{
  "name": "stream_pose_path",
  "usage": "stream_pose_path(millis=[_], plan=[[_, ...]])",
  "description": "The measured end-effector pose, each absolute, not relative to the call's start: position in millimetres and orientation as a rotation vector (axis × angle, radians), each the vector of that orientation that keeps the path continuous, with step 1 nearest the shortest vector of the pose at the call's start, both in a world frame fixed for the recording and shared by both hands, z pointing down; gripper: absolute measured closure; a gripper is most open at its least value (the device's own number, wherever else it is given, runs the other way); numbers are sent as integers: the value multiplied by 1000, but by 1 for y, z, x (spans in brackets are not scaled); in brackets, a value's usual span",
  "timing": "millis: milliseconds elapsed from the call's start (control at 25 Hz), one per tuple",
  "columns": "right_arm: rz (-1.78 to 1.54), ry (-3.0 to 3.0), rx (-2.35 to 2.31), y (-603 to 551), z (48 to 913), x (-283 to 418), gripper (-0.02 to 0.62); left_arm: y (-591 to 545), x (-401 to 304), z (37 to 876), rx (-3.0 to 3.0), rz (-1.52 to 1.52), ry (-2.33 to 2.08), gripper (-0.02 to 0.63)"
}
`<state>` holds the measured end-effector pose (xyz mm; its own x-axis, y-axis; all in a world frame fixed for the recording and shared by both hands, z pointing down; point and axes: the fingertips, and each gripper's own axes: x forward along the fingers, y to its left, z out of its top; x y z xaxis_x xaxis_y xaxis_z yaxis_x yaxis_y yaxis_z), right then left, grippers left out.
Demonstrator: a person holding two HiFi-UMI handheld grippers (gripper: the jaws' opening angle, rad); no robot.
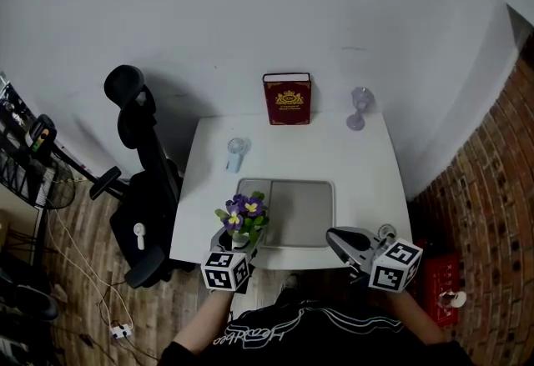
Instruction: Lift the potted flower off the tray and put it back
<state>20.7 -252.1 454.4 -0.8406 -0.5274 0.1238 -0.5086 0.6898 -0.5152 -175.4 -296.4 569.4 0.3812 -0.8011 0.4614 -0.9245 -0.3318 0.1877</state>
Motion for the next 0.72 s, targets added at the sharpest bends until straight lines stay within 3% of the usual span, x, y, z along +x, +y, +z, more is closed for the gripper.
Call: stream_pose_path(millis=[720], plan=[[-914,2845,-916,-264,469,17,592,-305,-181,625,2181,525,-1474,261]])
